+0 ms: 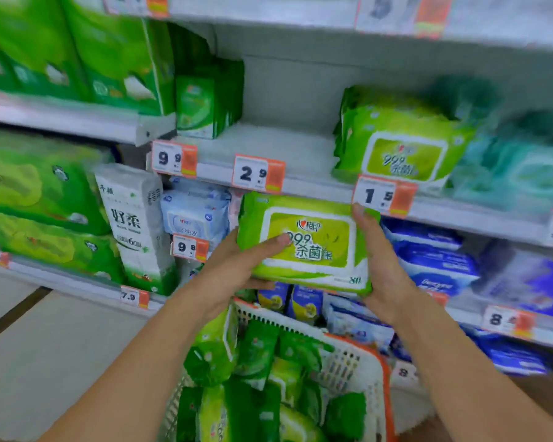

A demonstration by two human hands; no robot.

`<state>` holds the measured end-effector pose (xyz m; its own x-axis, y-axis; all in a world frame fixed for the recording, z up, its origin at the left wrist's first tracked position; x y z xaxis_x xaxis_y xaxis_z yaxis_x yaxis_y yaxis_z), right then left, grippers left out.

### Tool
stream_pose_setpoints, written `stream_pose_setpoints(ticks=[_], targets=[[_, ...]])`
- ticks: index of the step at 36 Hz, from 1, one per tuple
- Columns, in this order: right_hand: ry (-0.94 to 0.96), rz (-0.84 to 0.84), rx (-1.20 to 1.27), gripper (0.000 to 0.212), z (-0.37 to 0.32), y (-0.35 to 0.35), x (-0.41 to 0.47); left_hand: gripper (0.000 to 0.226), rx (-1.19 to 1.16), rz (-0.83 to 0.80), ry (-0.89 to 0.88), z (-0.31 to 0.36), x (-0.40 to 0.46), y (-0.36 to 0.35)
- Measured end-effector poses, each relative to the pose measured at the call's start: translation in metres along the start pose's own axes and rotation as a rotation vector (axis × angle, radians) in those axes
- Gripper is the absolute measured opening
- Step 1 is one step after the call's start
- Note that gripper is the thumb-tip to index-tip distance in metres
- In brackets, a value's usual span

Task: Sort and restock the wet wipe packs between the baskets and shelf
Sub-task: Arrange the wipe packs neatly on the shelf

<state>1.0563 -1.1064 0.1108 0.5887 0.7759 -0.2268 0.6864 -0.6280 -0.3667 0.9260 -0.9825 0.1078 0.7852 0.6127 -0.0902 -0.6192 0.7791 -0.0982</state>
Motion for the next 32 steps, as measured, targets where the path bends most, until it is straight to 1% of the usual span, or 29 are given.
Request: stream_pose_setpoints(ticks=[2, 4, 7, 9, 12, 15, 16, 18, 20, 21, 22, 23, 24, 25, 27, 28, 30, 32], targets=[[0.024, 0.011, -0.032, 0.068, -0.018, 0.001, -0.002, 0.054, 0.005, -0.002, -0.037, 0.015, 0.004, -0.007], [0.046, 0.013, -0.073, 0.07, -0.032, 0.002, -0.004, 0.058, 0.016, -0.029, -0.044, 0.022, 0.009, -0.013], [0.068, -0.016, -0.073, 0.066, -0.047, 0.0, -0.005, 0.063, 0.019, -0.026, -0.063, 0.032, 0.014, -0.016], [0.086, -0.048, -0.08, 0.059, -0.059, -0.005, -0.007, 0.06, 0.045, -0.026, -0.107, 0.046, 0.019, -0.014], [0.207, -0.08, -0.19, 0.061, -0.091, -0.017, -0.002, 0.048, 0.136, -0.029, -0.236, 0.082, 0.032, -0.002], [0.346, -0.08, -0.279, 0.06, -0.132, -0.041, 0.015, 0.051, 0.259, 0.02, -0.391, 0.13, 0.058, 0.019], [0.389, -0.067, -0.303, 0.062, -0.144, -0.048, 0.025, 0.05, 0.295, 0.03, -0.43, 0.143, 0.068, 0.025], [0.476, -0.005, -0.38, 0.074, -0.164, -0.057, 0.051, 0.044, 0.374, 0.048, -0.491, 0.164, 0.09, 0.034], [0.563, 0.143, -0.558, 0.093, -0.18, -0.059, 0.074, 0.042, 0.474, 0.075, -0.493, 0.173, 0.118, 0.044], [0.596, 0.216, -0.699, 0.102, -0.187, -0.061, 0.085, 0.048, 0.528, 0.084, -0.487, 0.173, 0.133, 0.048], [0.597, 0.274, -0.863, 0.107, -0.191, -0.064, 0.095, 0.058, 0.59, 0.088, -0.462, 0.17, 0.148, 0.052], [0.577, 0.312, -1.032, 0.103, -0.19, -0.067, 0.108, 0.071, 0.651, 0.083, -0.444, 0.164, 0.163, 0.054], [0.548, 0.339, -1.212, 0.094, -0.188, -0.071, 0.119, 0.078, 0.728, 0.071, -0.42, 0.158, 0.173, 0.053], [0.52, 0.363, -1.396, 0.084, -0.183, -0.075, 0.13, 0.076, 0.8, 0.05, -0.39, 0.15, 0.182, 0.051], [0.526, 0.403, -1.728, 0.066, -0.174, -0.086, 0.147, 0.063, 0.896, 0.036, -0.336, 0.135, 0.193, 0.045], [0.54, 0.431, -1.829, 0.058, -0.173, -0.091, 0.154, 0.058, 0.935, 0.073, -0.322, 0.129, 0.198, 0.047], [0.585, 0.473, -1.954, 0.044, -0.176, -0.103, 0.164, 0.059, 1.015, 0.122, -0.338, 0.125, 0.212, 0.051], [0.58, 0.456, -2.038, 0.044, -0.178, -0.113, 0.174, 0.067, 1.097, 0.081, -0.284, 0.118, 0.23, 0.054]])
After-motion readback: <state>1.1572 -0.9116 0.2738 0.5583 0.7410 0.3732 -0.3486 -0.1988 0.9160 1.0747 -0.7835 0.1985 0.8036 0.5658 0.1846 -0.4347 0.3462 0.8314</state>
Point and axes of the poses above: each hand's wrist, its own x-axis towards the middle knuckle, its own y-axis out of the back of the hand, z = x × y, the point moved 9 cm from there along x, towards the middle knuckle, and after that the axes turned 2 degrees about -y, right-handed, at the moved point
